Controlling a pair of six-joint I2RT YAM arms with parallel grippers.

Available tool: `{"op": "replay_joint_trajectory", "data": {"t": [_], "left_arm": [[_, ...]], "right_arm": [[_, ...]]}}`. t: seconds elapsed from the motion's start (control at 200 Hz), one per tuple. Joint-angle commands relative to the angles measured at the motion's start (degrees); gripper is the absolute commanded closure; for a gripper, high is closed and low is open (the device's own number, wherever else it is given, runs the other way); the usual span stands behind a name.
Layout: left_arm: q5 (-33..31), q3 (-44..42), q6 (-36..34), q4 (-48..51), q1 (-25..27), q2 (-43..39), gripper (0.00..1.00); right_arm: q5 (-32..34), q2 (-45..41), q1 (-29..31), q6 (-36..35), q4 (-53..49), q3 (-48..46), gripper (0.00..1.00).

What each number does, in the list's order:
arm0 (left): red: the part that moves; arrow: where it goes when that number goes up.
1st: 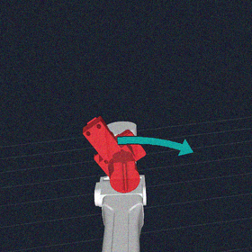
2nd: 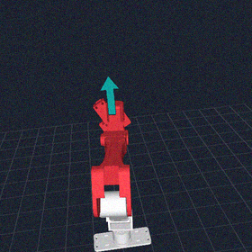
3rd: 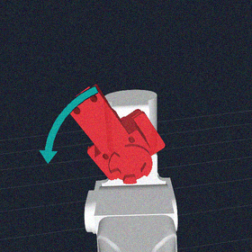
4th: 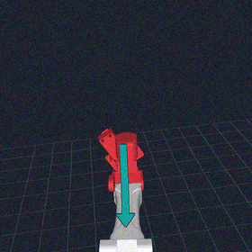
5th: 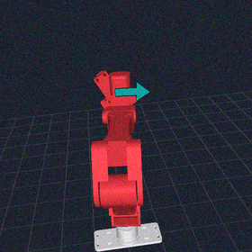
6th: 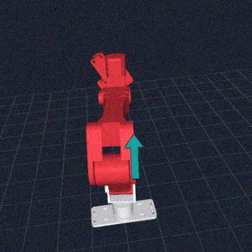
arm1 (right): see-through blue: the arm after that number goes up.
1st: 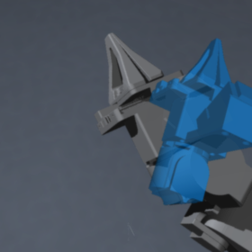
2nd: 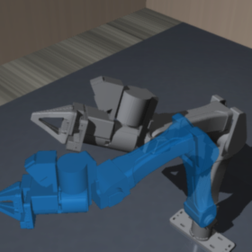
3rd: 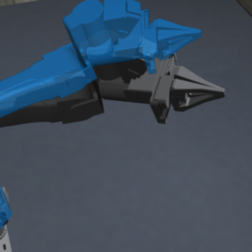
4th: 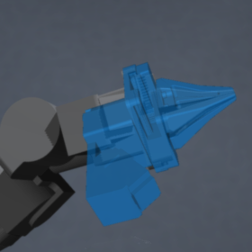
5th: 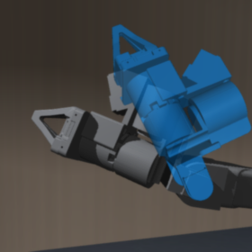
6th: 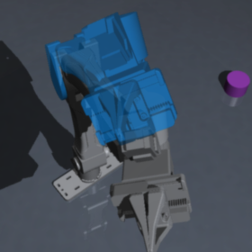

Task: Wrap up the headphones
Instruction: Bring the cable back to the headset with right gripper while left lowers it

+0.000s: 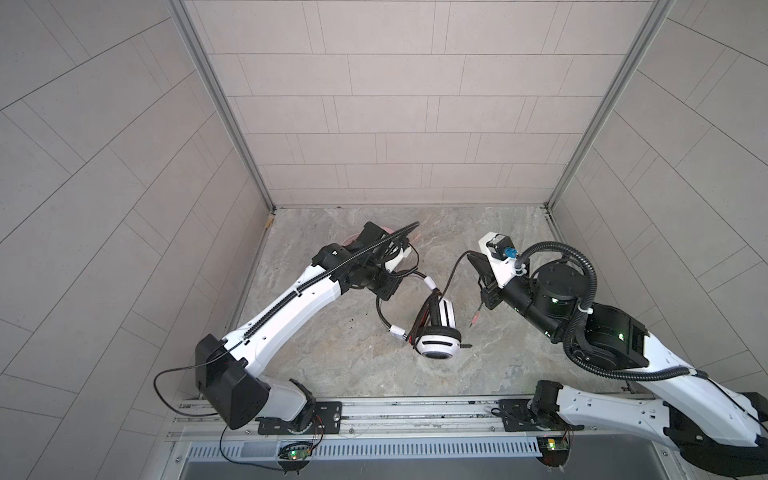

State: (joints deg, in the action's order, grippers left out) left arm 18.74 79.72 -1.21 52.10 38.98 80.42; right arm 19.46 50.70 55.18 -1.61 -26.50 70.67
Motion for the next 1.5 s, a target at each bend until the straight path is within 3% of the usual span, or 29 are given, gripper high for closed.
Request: {"op": "replay_joint_trajectory", "data": {"t": [0.0,0.155,0.285,0.47,0.611,1.026,1.211,1.491], "left_arm": [[13.9,0.2,-2.0,0.7,1.2,-4.1,0.99],[15.3,-0.6,0.0,-2.7,1.3,-9.6,0.99],[14.1,-3.3,2.7,-11.3,1.1,-16.6,0.99],[8.9,-5.9,6.9,-21.3,1.1,-25.2,0.99],[8.7,-9.2,12.0,-31.4,1.1,-29.5,1.0],[15.0,-12.0,30.4,-55.1,1.2,-25.5,1.0],[16.7,-9.6,33.3,-56.5,1.1,-22.8,1.0],[13.8,-4.6,33.8,-56.4,0.9,-20.6,1.0]], "right_arm": [[-2.2,0.2,-3.0,1.7,0.0,-0.6,0.93],[-6.1,0.6,-8.2,5.0,0.0,-3.3,0.93],[-10.6,1.3,-12.3,8.2,-0.3,-6.8,0.92],[-13.7,1.8,-13.3,11.6,0.9,-11.8,0.92],[-17.1,2.8,-13.3,14.5,3.4,-15.1,0.91],[-23.9,8.9,-13.4,19.7,15.6,-18.6,0.91],[-24.5,11.8,-13.8,20.5,20.0,-19.3,0.91],[-27.3,15.8,-15.0,22.4,25.9,-21.8,0.91]]}}
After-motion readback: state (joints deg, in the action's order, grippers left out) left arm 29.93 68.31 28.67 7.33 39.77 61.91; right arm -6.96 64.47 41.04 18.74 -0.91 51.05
